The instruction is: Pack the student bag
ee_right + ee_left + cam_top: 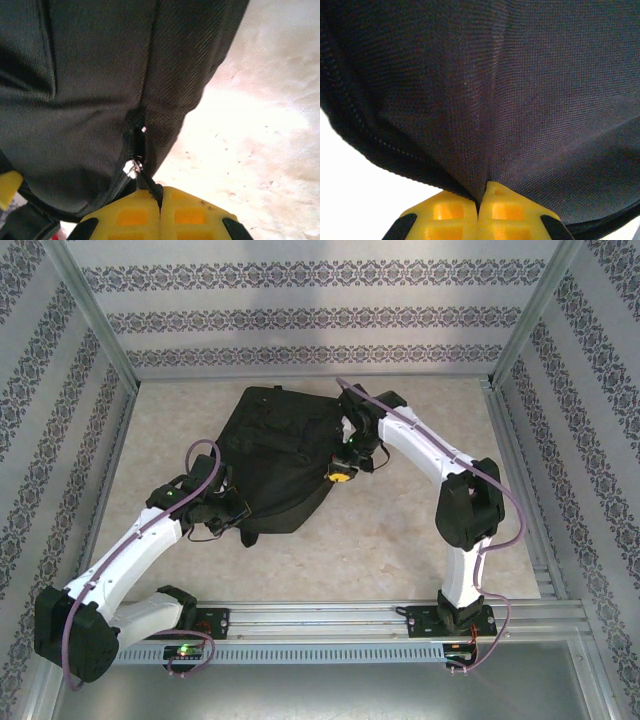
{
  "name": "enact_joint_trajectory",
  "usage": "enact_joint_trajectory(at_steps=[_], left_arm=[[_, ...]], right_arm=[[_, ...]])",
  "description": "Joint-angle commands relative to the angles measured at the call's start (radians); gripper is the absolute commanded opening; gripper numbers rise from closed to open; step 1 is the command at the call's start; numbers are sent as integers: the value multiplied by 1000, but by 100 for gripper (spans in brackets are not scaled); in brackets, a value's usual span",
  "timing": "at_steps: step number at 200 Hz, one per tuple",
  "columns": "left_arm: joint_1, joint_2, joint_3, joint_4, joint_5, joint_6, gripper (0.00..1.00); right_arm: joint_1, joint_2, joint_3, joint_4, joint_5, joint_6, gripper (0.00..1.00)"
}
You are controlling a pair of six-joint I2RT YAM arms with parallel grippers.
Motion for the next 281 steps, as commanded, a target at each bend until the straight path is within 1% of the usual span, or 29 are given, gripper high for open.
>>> enact_joint_trajectory(at_steps=[1, 24, 50, 72, 95, 107, 119, 125, 130, 137, 139, 141, 142, 149, 158, 166, 176, 177, 179, 182, 196, 204, 214, 223, 229, 246, 255, 267, 281], left_arm=[[-2, -2, 23, -91, 12, 77, 0], [-40, 51, 64, -73, 82, 148, 0], [-143, 124, 116, -23, 177, 201, 0], [-254, 179, 141, 46, 243, 204, 0], [-342, 224, 166, 67, 279, 213, 0], [-375, 230, 177, 62, 288, 219, 0], [-392, 224, 186, 54, 284, 222, 0], [-396, 220, 189, 46, 276, 221, 3], [-398, 218, 190, 43, 274, 222, 10], [-398, 212, 194, 32, 266, 225, 28], [-398, 212, 196, 27, 261, 228, 33], [-398, 210, 200, 20, 255, 230, 41], [-398, 211, 202, 16, 252, 233, 41], [-398, 206, 218, -13, 215, 252, 57], [-395, 199, 244, -52, 164, 283, 74], [-390, 192, 276, -88, 119, 318, 81], [-376, 180, 311, -118, 51, 339, 84], [-374, 178, 314, -121, 42, 338, 86], [-370, 175, 321, -125, 29, 339, 95], [-363, 171, 328, -122, 16, 345, 99], [-313, 148, 331, -71, -7, 418, 100], [-287, 135, 338, -67, -119, 431, 100], [-256, 100, 326, -26, -288, 457, 100], [-224, 54, 280, 44, -439, 488, 100], [-185, 22, 251, 95, -491, 514, 100], [-58, -94, 39, 396, -481, 718, 100], [-3, -162, -89, 589, -537, 794, 100], [47, -234, -245, 799, -654, 876, 100], [98, -262, -380, 989, -717, 1007, 100]], right_arm=[[-36, 22, 58, -36, 95, 12, 0], [-27, 7, 33, -36, 97, 4, 0], [-31, -77, -68, 6, 137, 16, 36], [-47, -173, -118, 11, 222, 25, 56], [-73, -273, -118, -12, 337, 25, 71], [-91, -321, -126, -10, 376, 22, 74], [-109, -362, -151, 17, 365, 11, 75], [-115, -382, -162, 30, 360, 6, 78], [-119, -400, -172, 39, 363, 1, 82], [-120, -425, -185, 61, 369, -11, 96], [-120, -433, -190, 68, 370, -15, 97], [-120, -437, -194, 75, 371, -19, 98], [-120, -441, -196, 80, 372, -21, 98], [-120, -467, -210, 104, 383, -38, 98], [-119, -504, -220, 124, 421, -51, 98], [-122, -530, -223, 126, 467, -38, 98], [-136, -562, -224, 144, 471, -53, 98], [-136, -565, -226, 147, 470, -56, 98], [-137, -572, -228, 152, 471, -58, 98], [-141, -581, -233, 161, 470, -62, 98], [-173, -633, -274, 227, 455, -41, 98], [-192, -671, -304, 276, 459, -25, 98], [-203, -721, -358, 358, 523, -29, 98], [-206, -781, -452, 504, 579, -55, 98], [-206, -827, -540, 614, 618, -87, 98], [-196, -936, -799, 992, 711, -230, 98], [-185, -959, -899, 1124, 762, -313, 98], [-185, -980, -1008, 1229, 702, -530, 98], [-185, -1000, -1113, 1319, 668, -725, 98]])
